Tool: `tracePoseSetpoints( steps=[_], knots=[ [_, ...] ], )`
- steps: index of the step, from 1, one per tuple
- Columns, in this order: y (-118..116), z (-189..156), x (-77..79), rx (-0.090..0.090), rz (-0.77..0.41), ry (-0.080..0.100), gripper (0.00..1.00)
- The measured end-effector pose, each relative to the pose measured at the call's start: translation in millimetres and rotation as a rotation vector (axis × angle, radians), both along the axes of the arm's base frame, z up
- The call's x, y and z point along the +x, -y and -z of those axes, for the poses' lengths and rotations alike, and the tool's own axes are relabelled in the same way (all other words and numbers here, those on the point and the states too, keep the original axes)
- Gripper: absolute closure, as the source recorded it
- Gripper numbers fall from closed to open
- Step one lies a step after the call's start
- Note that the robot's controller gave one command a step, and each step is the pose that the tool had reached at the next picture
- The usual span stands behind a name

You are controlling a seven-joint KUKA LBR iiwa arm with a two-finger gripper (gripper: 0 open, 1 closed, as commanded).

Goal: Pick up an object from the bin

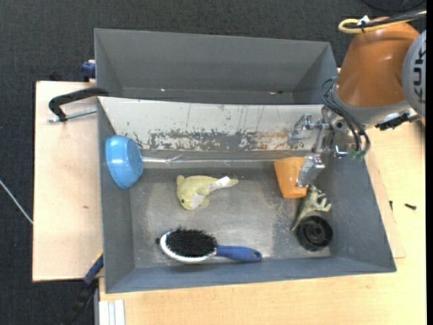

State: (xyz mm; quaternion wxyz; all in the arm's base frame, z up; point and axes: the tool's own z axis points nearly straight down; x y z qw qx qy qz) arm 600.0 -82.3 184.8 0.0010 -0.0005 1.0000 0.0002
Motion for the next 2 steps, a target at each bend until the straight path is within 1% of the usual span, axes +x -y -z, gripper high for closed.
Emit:
tracePoseSetpoints(
  steps=[1, 2],
  knots=[
    [35, 56, -31.9, -0.004, -0.028, 0.021, 0.0],
    [44, 21, -41.9, -0.003, -0.17, 0.008, 0.0]
  ],
)
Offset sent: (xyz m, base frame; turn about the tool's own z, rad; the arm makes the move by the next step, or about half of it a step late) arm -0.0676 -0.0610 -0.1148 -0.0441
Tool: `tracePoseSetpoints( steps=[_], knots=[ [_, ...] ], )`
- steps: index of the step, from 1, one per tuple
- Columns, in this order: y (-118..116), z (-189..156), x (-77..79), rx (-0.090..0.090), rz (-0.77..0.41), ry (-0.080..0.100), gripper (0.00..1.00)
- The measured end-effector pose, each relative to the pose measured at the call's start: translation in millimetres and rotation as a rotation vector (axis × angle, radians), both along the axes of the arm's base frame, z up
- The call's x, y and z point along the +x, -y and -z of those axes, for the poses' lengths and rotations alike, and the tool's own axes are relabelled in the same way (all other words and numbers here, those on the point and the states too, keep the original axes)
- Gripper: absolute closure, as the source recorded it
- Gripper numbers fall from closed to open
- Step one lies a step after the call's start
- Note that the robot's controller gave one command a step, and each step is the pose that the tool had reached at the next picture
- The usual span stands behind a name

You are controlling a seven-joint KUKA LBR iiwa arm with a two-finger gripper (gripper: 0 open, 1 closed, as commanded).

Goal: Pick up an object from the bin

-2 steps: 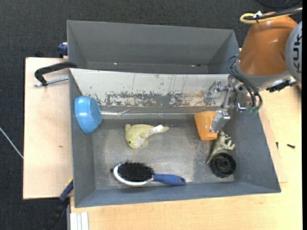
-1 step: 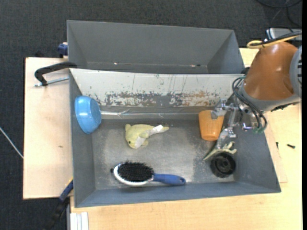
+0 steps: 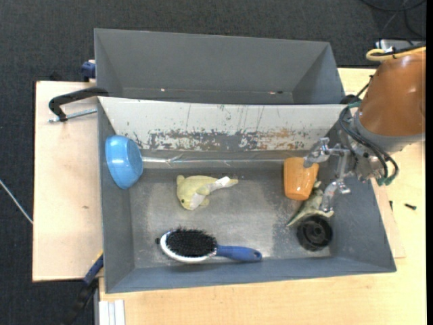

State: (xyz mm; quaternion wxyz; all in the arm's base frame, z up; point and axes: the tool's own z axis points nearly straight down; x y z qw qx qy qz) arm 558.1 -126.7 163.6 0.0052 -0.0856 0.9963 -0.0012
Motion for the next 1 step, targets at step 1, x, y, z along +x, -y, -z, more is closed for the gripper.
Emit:
tracePoseSetpoints(
  steps=[1],
  knots=[
    [0.6, 35.5, -0.6, 0.0, 0.059, 0.011, 0.0]
  ],
)
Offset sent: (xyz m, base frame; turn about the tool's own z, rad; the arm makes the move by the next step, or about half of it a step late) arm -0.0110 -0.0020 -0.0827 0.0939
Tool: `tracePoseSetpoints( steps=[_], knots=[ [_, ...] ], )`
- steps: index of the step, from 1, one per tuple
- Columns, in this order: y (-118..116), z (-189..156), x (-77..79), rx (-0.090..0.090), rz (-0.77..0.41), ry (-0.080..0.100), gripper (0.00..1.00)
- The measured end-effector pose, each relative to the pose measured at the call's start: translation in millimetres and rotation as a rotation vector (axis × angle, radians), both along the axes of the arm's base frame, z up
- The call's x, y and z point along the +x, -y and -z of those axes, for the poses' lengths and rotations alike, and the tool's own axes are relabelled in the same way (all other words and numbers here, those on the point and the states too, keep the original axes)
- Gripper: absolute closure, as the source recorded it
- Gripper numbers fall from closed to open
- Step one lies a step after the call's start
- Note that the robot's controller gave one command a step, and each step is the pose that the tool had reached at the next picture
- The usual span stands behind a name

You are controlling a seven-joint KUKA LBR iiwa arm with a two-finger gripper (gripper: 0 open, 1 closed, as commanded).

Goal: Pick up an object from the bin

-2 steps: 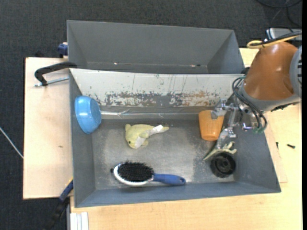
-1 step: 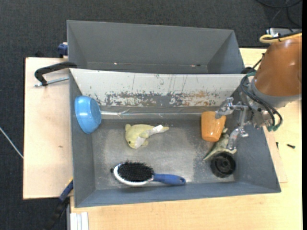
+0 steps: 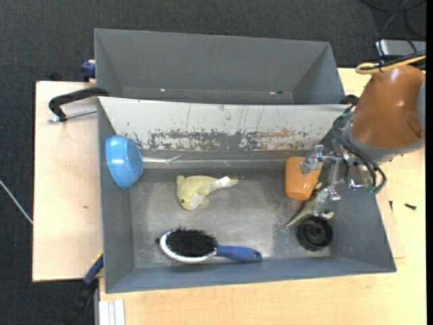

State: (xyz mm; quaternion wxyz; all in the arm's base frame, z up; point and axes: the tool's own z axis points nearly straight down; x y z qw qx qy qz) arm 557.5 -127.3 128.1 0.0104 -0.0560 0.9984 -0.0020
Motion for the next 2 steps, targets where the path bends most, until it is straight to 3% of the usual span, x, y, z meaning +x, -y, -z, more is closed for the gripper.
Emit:
tracePoseSetpoints(
  steps=[1, 2],
  knots=[
    [8, -50, 2.2, 0.001, 0.01, -0.007, 0.0],
    [-68, 58, -20.2, 0.004, -0.081, -0.017, 0.0]
  ],
)
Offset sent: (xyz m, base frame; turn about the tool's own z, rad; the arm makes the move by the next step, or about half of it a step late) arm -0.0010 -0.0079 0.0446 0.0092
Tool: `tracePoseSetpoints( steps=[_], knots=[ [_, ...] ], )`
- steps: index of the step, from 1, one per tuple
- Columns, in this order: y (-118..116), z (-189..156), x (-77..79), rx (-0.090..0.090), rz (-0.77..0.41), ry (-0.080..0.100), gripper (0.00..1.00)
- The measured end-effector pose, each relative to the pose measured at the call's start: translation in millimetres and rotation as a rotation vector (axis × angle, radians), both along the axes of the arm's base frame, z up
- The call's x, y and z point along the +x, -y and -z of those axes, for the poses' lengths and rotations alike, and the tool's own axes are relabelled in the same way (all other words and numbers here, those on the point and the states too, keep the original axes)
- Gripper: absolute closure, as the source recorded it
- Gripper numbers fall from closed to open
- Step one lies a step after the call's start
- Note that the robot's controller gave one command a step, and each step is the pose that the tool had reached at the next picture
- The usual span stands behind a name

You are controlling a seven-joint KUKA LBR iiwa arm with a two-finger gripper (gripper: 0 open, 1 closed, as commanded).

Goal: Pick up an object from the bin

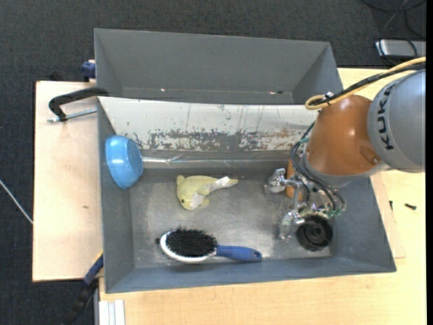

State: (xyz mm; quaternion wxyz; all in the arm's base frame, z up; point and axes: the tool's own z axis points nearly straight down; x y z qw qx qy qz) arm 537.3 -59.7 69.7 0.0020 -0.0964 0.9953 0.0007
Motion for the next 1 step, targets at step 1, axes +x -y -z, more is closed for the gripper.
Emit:
tracePoseSetpoints(
  steps=[1],
  knots=[
    [98.6, -74.4, -21.4, -0.007, -0.092, 0.007, 0.0]
  ],
)
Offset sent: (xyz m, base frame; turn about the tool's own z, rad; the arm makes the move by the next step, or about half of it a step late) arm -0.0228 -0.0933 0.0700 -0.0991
